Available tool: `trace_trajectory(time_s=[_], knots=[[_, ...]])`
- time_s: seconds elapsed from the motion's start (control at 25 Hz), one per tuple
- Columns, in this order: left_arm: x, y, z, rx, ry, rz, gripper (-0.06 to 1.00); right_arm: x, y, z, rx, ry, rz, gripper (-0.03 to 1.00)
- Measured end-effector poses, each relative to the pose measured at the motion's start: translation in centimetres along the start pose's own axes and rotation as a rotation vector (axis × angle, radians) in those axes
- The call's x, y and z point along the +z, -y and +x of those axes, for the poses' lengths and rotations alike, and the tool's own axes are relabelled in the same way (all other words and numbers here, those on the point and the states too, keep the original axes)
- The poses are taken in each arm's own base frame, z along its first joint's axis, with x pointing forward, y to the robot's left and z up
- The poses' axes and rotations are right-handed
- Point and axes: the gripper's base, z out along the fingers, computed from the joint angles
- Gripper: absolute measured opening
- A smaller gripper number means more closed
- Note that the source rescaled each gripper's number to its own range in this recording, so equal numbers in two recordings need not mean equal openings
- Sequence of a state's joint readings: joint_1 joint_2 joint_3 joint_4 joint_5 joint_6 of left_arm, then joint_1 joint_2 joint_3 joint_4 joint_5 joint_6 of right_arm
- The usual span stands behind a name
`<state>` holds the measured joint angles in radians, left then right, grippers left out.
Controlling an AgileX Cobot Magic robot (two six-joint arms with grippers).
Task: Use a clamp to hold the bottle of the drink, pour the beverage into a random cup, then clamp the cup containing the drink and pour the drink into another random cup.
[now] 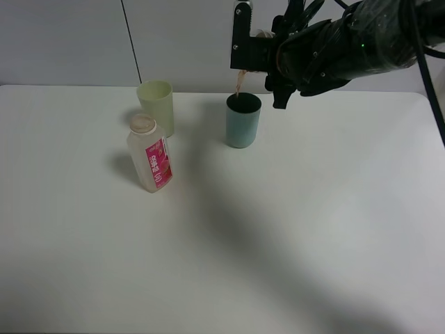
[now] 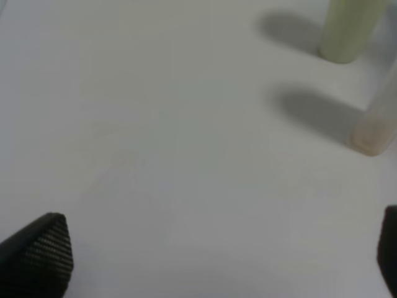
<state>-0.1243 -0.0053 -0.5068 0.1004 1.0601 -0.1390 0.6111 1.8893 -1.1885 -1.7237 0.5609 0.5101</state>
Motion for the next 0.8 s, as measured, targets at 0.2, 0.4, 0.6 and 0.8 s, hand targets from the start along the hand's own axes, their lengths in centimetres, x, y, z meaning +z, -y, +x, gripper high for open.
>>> trace_trajectory(time_s=[0.2, 0.4, 0.6, 0.8], knots=[[0.00, 0.00, 0.00, 0.000, 0.000, 0.000, 1.00, 0.00, 0.01, 0.02, -0.033, -0.002, 0.001, 0.00], [0.00, 0.00, 0.00, 0.000, 0.000, 0.000, 1.00, -0.02, 0.00, -0.01, -0.046, -0.001, 0.001, 0.00], [0.00, 0.00, 0.00, 0.000, 0.000, 0.000, 1.00, -0.16, -0.07, -0.29, -0.060, 0.005, 0.001, 0.00], [0.00, 0.00, 0.00, 0.000, 0.000, 0.000, 1.00, -0.16, -0.01, -0.30, -0.099, 0.005, 0.003, 0.00]])
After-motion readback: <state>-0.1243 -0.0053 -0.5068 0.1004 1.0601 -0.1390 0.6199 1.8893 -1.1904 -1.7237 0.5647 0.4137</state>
